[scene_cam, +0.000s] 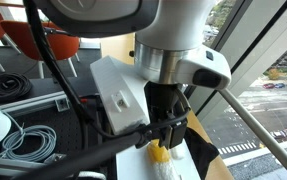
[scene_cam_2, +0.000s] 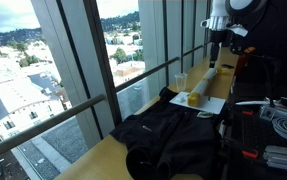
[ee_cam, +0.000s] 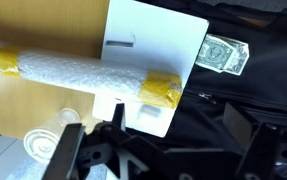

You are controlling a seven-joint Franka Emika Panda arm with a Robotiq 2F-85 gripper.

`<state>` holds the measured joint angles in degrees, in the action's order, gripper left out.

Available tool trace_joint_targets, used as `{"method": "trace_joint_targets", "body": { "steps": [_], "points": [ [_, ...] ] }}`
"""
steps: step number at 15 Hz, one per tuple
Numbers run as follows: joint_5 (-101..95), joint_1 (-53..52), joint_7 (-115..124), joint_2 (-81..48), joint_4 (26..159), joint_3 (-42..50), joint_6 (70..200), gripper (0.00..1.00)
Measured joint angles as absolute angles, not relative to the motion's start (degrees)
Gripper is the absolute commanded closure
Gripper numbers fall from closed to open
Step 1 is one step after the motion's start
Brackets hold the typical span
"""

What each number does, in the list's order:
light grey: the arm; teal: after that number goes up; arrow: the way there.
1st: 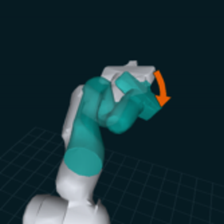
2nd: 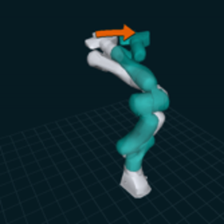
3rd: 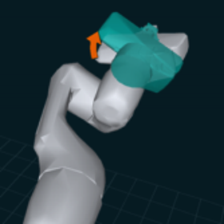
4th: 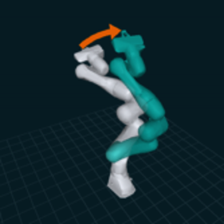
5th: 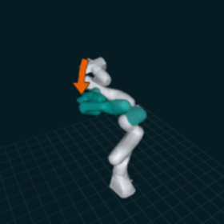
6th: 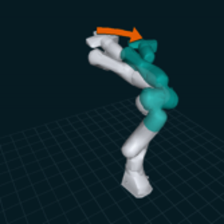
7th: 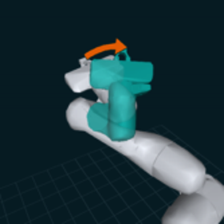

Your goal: Pull the zipper closed

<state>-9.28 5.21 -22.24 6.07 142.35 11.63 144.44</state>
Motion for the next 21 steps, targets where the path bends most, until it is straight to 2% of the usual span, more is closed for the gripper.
{"method": "trace_joint_targets", "body": {
  "steps": [10,21],
  "points": [
    [-9.4,4.3,-10.4,-12.1,140.7,8.2,172.4,0.00],
    [-5.7,-2.6,0.8,-17.0,138.9,3.6,175.2,0.00]
  ]
}}
